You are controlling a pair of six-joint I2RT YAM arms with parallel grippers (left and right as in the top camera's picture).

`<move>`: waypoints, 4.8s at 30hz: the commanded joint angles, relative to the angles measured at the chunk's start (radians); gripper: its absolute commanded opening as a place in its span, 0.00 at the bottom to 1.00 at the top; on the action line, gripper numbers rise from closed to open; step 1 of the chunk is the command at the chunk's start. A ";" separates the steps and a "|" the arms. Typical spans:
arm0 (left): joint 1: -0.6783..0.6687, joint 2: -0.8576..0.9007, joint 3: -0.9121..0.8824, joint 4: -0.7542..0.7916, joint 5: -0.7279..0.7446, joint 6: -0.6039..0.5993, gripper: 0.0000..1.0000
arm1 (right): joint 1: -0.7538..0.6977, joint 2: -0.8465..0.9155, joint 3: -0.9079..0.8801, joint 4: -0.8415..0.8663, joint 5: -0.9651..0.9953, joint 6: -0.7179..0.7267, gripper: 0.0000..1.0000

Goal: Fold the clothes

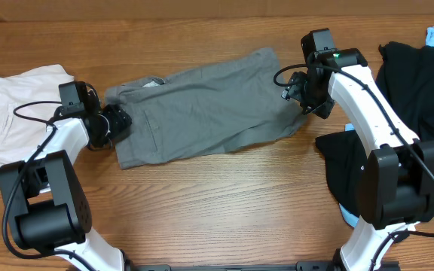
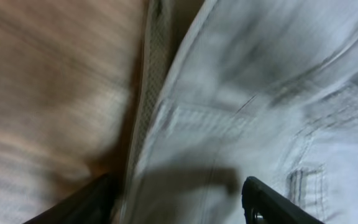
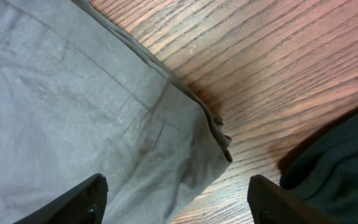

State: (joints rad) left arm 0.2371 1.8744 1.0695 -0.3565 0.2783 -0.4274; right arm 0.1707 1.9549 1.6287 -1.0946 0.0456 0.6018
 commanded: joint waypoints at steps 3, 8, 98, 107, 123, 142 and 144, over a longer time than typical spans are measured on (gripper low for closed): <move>-0.002 0.145 -0.020 0.003 0.060 -0.006 0.40 | -0.003 -0.019 0.016 0.001 0.014 -0.007 0.76; -0.002 0.156 -0.020 -0.004 0.063 0.002 0.07 | -0.003 -0.019 0.016 0.002 0.014 -0.008 0.75; -0.225 -0.130 0.702 -0.567 0.442 -0.156 0.04 | 0.513 0.151 -0.075 0.583 -0.236 -0.249 0.04; -0.267 -0.130 0.701 -0.579 0.324 -0.157 0.04 | 0.253 0.071 -0.081 0.279 -0.241 -0.261 0.04; -0.476 -0.129 0.700 -0.525 0.005 -0.209 0.05 | 0.227 0.071 -0.376 0.350 -0.365 -0.256 0.04; -0.638 0.088 0.700 -0.560 -0.015 -0.190 0.11 | 0.227 0.072 -0.376 0.353 -0.362 -0.256 0.04; -0.650 0.103 0.700 -0.563 -0.012 -0.190 0.32 | 0.227 0.072 -0.376 0.350 -0.362 -0.256 0.04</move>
State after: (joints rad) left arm -0.3916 1.9636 1.7428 -0.9165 0.2447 -0.6231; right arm 0.3885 2.0167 1.2827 -0.7368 -0.3264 0.3405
